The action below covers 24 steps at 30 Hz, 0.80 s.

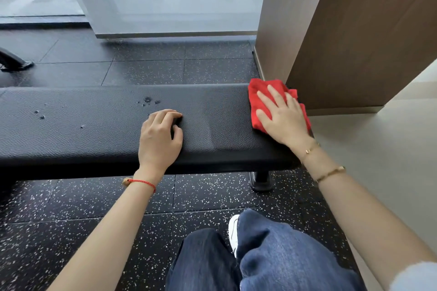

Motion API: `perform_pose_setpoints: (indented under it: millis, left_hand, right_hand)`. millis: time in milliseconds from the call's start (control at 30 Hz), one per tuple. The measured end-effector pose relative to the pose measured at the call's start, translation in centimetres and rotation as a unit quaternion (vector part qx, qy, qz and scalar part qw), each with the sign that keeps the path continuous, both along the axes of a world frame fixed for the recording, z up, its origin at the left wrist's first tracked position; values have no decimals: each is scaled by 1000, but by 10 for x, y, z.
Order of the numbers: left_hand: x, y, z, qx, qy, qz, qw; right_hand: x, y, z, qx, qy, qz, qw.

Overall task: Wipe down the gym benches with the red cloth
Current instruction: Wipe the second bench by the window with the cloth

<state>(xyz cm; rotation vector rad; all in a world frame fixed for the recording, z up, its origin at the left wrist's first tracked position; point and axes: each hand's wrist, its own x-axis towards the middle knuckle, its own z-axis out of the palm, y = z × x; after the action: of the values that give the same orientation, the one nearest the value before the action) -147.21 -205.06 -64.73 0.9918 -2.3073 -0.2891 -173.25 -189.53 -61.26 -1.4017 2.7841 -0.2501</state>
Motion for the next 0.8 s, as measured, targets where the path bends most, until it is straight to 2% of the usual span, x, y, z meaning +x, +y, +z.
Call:
perform_pose_setpoints:
  millis: [67,167,367,433,533,667,800]
  left_hand:
    - [-1,1,1,2,-4,2,1000]
    - [0,0,1,1,-4,0,1000]
    - [1,-2,-1,-3,2,-9,1000]
    - [2,-3,-2,-4,1,-12,1000]
    - [1,-2,-2,-4,3,-11,1000]
    - [0,-1,-1,2,3,-2,1000]
    - [1,0,2,4,0,0,1000]
  right_hand:
    - [-1,-25,2,11,-19,-8,1000]
    - [23,-47,4,21,-19,46,999]
    - [67,-4,1,5,9,190,982]
    - [58,19,0,-2,10,177,984]
    - [29,33,0,-12,10,99,995]
    - [-9,-1,3,17,-8,-2,1000]
    - [10,-49,5,37,-34,29,998]
